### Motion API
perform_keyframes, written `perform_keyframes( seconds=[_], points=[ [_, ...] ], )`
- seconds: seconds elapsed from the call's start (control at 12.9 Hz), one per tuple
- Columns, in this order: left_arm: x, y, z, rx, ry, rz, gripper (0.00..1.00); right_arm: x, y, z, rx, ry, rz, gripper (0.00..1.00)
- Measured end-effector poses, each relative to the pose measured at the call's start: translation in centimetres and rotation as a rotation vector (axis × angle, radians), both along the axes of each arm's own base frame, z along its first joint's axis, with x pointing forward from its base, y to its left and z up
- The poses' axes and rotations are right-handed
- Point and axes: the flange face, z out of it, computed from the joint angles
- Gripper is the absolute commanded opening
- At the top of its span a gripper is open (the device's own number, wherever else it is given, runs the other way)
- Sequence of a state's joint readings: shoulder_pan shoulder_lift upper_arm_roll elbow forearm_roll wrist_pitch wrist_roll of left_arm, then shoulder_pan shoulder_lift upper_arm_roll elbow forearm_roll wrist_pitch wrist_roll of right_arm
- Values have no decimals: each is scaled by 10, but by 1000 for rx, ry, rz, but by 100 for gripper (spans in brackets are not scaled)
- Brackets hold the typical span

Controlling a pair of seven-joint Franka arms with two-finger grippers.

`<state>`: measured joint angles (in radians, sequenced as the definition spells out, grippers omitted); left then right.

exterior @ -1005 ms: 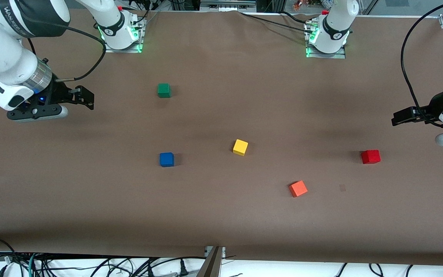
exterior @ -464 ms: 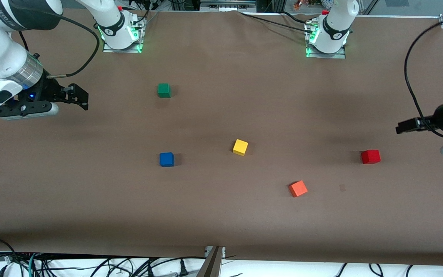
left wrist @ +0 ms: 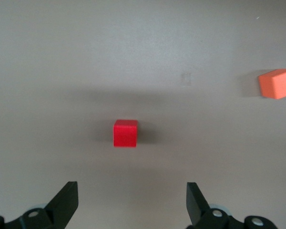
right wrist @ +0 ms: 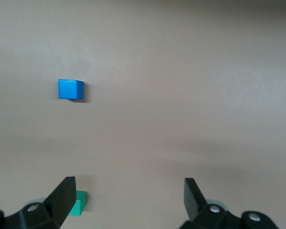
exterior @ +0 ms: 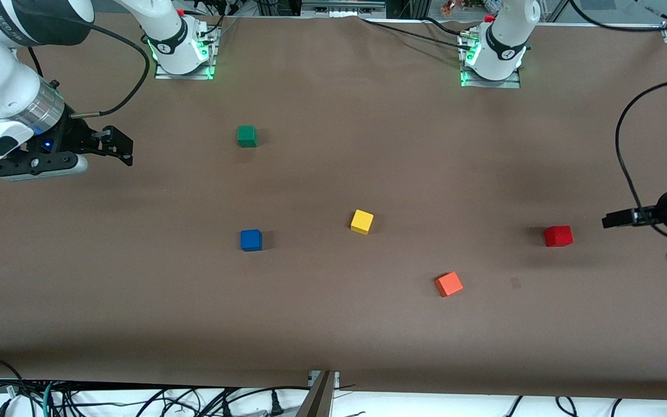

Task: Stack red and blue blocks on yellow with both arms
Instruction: 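Reach the left gripper down to the red cube and close on it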

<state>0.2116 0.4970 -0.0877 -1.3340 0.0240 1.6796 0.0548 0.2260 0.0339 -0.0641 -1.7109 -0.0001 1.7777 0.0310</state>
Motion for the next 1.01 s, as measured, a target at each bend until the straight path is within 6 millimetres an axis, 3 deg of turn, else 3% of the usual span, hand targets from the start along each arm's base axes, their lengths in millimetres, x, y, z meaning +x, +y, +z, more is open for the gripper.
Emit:
perform_keyframes(
  seconds=[0.23, 0.39, 0.46, 1.01],
  points=[
    [10, 15, -93, -9, -22, -13, 100, 0, 0, 0, 0, 0, 0, 100],
    [0, 17, -146, 0, -36, -26, 100, 0, 0, 0, 0, 1, 0, 100],
    [-7, 15, -164, 11, -36, -39, 100, 0, 0, 0, 0, 1, 0, 100],
    [-44, 10, -218, 37, -37, -73, 100, 0, -1, 0, -3, 1, 0, 100]
  ],
)
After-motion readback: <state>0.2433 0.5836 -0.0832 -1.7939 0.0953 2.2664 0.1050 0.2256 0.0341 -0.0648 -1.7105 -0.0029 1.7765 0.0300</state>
